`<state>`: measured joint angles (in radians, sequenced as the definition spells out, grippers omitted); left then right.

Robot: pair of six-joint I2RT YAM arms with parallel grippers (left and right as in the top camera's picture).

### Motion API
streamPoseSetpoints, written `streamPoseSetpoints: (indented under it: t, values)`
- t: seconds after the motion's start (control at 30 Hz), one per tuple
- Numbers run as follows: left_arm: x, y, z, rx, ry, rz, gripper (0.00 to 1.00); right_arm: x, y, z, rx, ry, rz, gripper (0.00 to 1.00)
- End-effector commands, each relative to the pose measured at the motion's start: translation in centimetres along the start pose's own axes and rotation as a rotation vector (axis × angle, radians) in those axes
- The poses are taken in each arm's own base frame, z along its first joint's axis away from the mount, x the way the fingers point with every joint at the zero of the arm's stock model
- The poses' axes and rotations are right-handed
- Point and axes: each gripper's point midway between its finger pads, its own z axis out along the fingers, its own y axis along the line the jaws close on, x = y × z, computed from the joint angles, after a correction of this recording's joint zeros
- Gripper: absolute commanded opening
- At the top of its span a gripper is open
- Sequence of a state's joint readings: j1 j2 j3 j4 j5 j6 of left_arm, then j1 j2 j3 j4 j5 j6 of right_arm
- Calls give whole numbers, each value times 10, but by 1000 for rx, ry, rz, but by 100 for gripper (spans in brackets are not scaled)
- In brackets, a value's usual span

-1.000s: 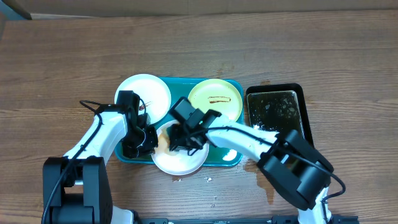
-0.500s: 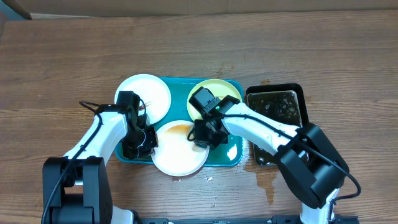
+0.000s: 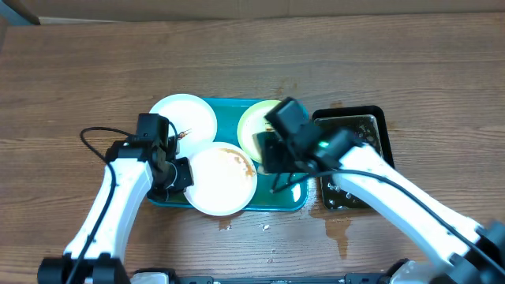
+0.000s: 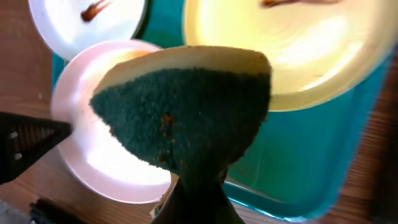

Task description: Clean dirty plates on tray and stack at the side

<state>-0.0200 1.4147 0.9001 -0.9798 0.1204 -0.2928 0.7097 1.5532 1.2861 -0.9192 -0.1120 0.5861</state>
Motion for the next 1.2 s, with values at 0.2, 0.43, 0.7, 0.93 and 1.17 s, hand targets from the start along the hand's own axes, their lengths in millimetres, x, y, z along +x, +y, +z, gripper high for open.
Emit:
streamPoseSetpoints:
  t: [0.2,0.43,0.7,0.93,1.17]
  values:
    - [-16,21,-60,-156,-257,-47,4,-28,-153,-56,380,-96,269,4]
    - [-26,-2,-93,-311,-455,146,4,-22,-198,-49,410,1,244,4]
    - [-24,-47,-120,-565,-693,446,4,-7,-210,-15,396,63,180,4]
    - [-21,-74,-121,-721,-785,604,4,1,-212,-6,384,80,184,4]
    - [-23,-74,-116,-721,-775,578,4,1,-212,-6,384,80,184,4]
